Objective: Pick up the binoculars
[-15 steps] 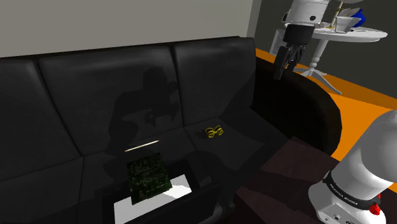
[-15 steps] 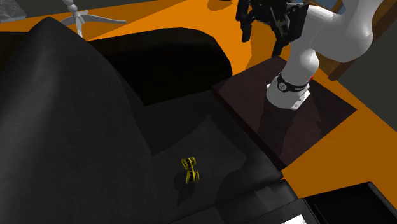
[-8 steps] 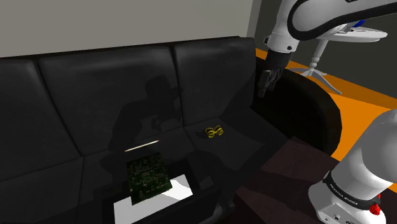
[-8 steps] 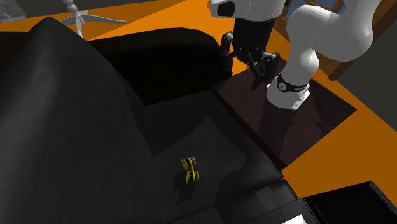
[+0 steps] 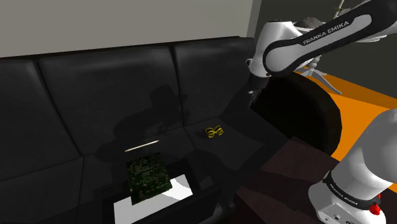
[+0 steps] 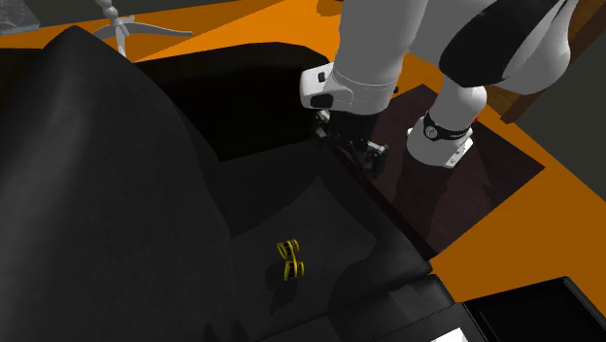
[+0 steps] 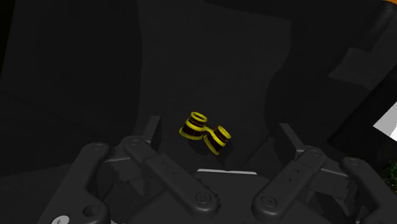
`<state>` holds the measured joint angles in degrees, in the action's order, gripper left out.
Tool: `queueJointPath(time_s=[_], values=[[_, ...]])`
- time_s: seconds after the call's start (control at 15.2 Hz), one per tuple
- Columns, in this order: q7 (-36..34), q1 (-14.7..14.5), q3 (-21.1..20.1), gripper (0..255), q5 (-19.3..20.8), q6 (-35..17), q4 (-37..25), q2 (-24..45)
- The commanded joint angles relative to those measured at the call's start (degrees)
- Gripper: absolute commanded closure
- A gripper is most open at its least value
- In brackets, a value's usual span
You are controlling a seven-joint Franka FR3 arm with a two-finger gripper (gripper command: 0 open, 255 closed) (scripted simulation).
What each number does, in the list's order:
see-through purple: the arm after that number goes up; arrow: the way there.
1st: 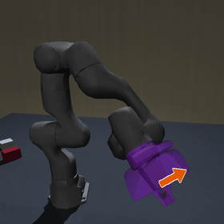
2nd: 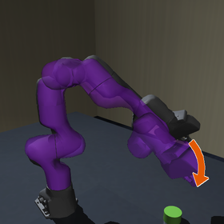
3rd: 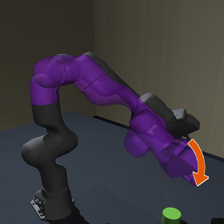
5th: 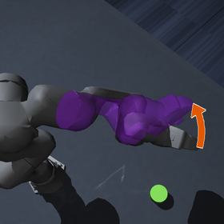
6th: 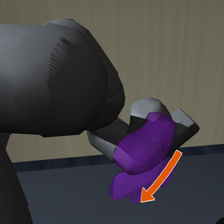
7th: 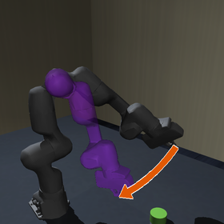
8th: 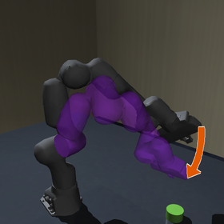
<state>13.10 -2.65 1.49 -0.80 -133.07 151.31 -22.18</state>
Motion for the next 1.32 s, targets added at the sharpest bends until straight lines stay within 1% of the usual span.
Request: queueJointPath(time_s=[0.0, 0.33, 0.46, 0.66, 0.86, 1.06, 1.25], values=[[1.06, -0.11, -0.09, 0, 0.83, -5.66, -0.09, 4.7], [2.08, -0.18, -0.81, 0, 3.74, -18.0, -1.98, 16.71], [1.85, -0.1, -1.02, 0, 5.64, -22.44, -3.46, 21.75], [0.53, -0.3, -0.78, 0, 9.63, -28.37, -6.45, 29.36], [-1.48, -1.64, 0.75, 0, 14.25, -33.37, -10.32, 36.92], [-3.12, -3.93, 3.15, 0, 18.0, -37.54, -14.96, 44.36], [-3.74, -4.99, 4.26, 0, 18.79, -39.62, -16.47, 47.63]])
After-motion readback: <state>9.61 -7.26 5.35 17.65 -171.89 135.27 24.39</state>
